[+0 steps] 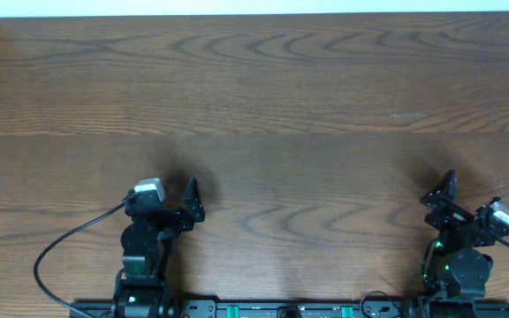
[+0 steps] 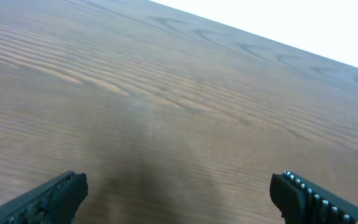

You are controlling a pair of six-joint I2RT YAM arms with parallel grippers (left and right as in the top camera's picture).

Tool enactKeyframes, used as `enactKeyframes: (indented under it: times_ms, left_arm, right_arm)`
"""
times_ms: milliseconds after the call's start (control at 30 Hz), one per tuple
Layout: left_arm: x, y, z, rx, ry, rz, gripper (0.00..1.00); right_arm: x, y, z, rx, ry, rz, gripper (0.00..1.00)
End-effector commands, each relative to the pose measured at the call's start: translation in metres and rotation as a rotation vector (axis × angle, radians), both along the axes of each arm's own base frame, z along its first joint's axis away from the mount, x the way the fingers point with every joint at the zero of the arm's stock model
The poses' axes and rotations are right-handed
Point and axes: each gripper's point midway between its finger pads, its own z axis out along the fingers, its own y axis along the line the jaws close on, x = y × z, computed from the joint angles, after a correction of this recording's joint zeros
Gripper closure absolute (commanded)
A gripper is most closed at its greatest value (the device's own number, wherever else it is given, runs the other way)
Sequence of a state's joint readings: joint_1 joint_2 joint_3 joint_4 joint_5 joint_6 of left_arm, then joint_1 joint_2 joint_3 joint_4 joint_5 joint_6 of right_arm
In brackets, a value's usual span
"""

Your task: Untangle cables

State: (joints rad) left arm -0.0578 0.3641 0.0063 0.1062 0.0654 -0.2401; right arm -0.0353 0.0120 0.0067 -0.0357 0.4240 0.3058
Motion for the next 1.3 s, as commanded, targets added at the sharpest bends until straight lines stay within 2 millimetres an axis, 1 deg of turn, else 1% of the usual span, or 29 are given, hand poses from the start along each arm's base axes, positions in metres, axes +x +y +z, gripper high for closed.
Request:
enactKeyframes:
  times_ms: [0, 100, 167, 300, 467, 567, 733, 767, 867, 1267]
  left_arm:
    - [-0.003, 0.015, 0.01, 0.012, -0.044, 0.076, 0.01]
    - [-0.01, 0.017, 0.003, 0.013, -0.016, 0.084, 0.01]
    - [-0.011, 0.018, 0.006, 0.013, -0.033, 0.085, 0.01]
    - [-0.011, 0.018, 0.007, 0.038, -0.036, 0.077, 0.01]
    - [-0.011, 0.018, 0.009, 0.126, -0.048, 0.049, 0.01]
    - [-0.011, 0.018, 0.017, 0.162, -0.083, 0.04, 0.01]
    - [-0.012, 0.016, 0.039, 0.153, -0.184, 0.038, 0.01]
    - [-0.011, 0.015, 0.041, 0.152, -0.192, 0.034, 0.01]
    - [-0.012, 0.012, 0.04, 0.151, -0.186, 0.023, 0.01]
    - [-0.012, 0.012, 0.039, 0.152, -0.183, 0.022, 0.01]
  right_arm:
    - [-0.002, -0.003, 0.0, -0.007, 0.003, -0.016, 0.01]
    - [-0.002, -0.003, 0.0, -0.007, 0.003, -0.016, 0.01]
    - [-0.002, -0.003, 0.0, -0.007, 0.003, -0.016, 0.01]
    - [-0.002, -0.003, 0.0, -0.007, 0.003, -0.016, 0.01]
    - [-0.002, -0.003, 0.0, -0.007, 0.003, -0.016, 0.01]
    - [-0.002, -0.003, 0.0, -0.007, 0.003, -0.016, 0.01]
    - [-0.002, -0.003, 0.0, -0.007, 0.003, -0.016, 0.01]
    - [-0.002, -0.003, 0.0, -0.007, 0.003, -0.016, 0.01]
    - [-0.002, -0.003, 0.0, -0.007, 0.003, -0.016, 0.01]
    - [-0.002, -0.003, 0.0, -0.007, 0.003, -0.016, 0.01]
